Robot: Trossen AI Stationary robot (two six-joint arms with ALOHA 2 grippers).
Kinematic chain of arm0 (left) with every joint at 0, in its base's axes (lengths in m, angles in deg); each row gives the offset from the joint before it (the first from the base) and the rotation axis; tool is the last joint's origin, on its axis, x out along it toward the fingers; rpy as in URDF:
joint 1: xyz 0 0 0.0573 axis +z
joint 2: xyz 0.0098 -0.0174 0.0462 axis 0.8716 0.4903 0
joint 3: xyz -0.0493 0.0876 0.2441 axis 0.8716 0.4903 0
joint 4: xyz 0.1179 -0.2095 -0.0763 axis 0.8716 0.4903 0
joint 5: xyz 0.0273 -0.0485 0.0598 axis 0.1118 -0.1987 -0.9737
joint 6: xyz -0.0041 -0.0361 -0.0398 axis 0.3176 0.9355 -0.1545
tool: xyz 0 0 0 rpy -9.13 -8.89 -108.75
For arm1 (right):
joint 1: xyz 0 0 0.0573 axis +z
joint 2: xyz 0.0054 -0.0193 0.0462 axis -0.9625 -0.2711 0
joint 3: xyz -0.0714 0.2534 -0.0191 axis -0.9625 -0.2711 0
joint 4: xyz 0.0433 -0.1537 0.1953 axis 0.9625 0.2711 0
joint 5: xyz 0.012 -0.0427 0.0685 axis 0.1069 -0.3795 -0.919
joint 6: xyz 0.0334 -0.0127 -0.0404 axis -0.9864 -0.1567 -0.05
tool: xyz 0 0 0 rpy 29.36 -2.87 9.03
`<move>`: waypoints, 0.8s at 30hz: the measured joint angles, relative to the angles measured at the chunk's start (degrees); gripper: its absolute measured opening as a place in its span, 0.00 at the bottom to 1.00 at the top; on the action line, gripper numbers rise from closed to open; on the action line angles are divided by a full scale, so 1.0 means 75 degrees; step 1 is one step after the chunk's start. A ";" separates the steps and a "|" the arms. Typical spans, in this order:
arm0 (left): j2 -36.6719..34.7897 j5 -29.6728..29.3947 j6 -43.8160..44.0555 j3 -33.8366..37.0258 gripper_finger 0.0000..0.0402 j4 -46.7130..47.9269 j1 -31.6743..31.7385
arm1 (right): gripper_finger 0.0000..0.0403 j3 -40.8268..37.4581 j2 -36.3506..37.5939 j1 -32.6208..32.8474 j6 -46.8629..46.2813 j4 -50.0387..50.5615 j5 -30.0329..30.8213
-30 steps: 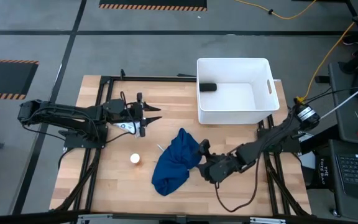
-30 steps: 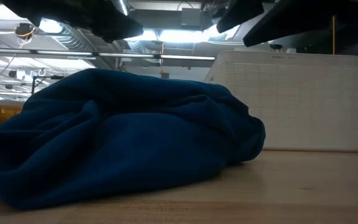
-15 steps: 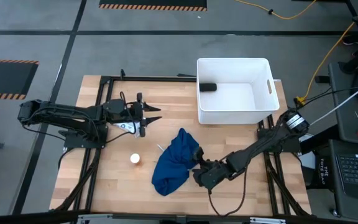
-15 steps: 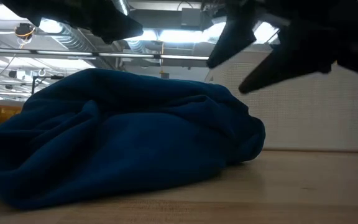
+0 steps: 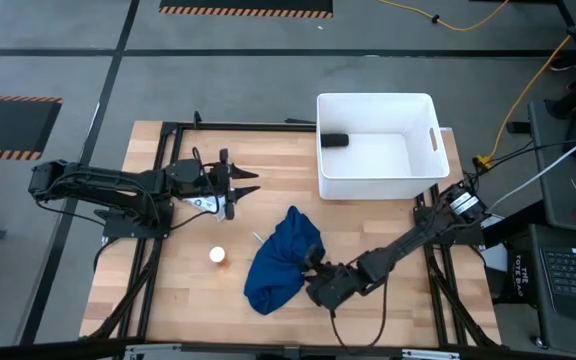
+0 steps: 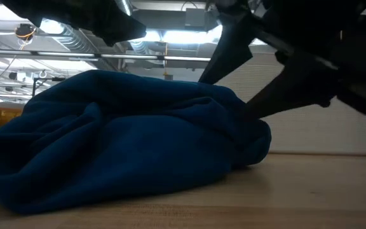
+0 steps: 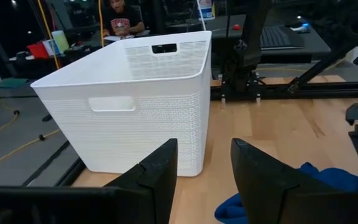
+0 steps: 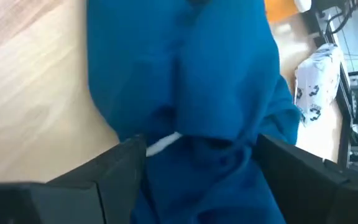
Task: Pick & place medical supplies in basket/bin
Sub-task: Put the blue patient gown into the white container
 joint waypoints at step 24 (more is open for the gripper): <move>0.0012 -0.0008 0.0318 -0.0002 0.36 -0.0006 0.0000 | 0.75 0.0035 -0.1037 -0.1127 0.0031 -0.0913 -0.1163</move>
